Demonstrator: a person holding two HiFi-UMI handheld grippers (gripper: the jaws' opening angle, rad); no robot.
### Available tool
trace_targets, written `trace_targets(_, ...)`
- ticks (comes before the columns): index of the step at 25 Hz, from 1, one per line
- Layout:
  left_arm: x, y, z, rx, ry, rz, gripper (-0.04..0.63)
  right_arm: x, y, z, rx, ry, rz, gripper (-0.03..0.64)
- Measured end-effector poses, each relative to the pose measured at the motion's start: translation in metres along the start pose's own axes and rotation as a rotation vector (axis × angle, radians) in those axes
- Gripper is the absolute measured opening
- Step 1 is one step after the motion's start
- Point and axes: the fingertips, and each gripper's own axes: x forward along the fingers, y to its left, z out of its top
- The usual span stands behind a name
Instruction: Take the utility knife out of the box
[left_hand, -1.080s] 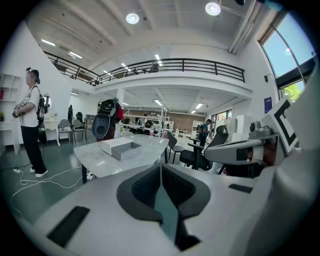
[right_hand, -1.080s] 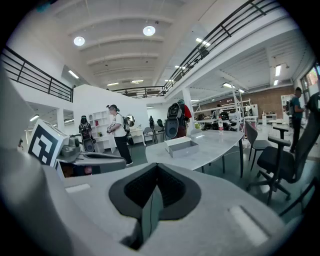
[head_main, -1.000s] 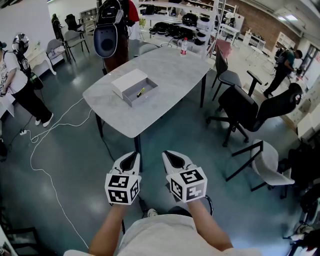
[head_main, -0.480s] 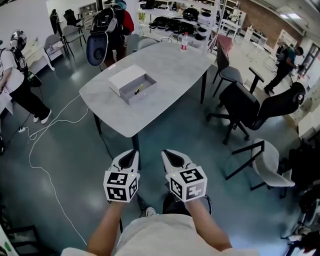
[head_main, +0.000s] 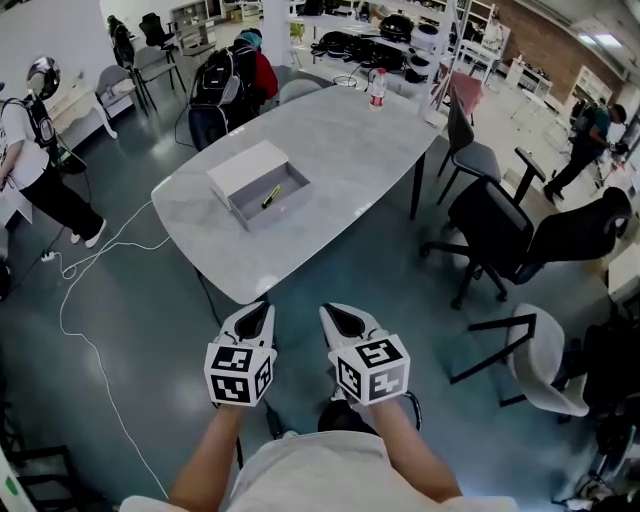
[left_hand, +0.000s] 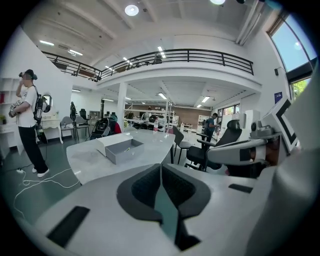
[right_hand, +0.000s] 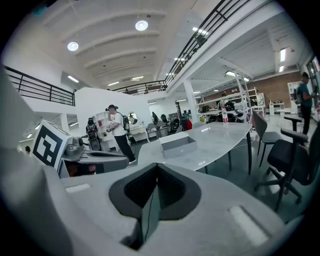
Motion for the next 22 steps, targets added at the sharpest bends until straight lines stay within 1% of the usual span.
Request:
trace_targets(7, 0.057, -0.006, 0.024, -0.014, 0.011, 0.043, 0.02, 0.022, -0.06, 0.024, -0.005, 0.014, 0.041, 0.005)
trace_targets(12, 0.092, -0.017, 0.034, -0.014, 0.028, 0.07, 0.02, 0.032, -0.098, 0.032, 0.001, 0.029, 0.069, 0.005)
trace_targets(17, 0.118, -0.025, 0.046, -0.006, 0.032, 0.093, 0.02, 0.038, -0.126, 0.041, 0.004, 0.024, 0.096, 0.005)
trace_targets(22, 0.132, -0.025, 0.061, 0.008, 0.032, 0.118, 0.02, 0.045, -0.142, 0.056, 0.004, 0.012, 0.115, 0.005)
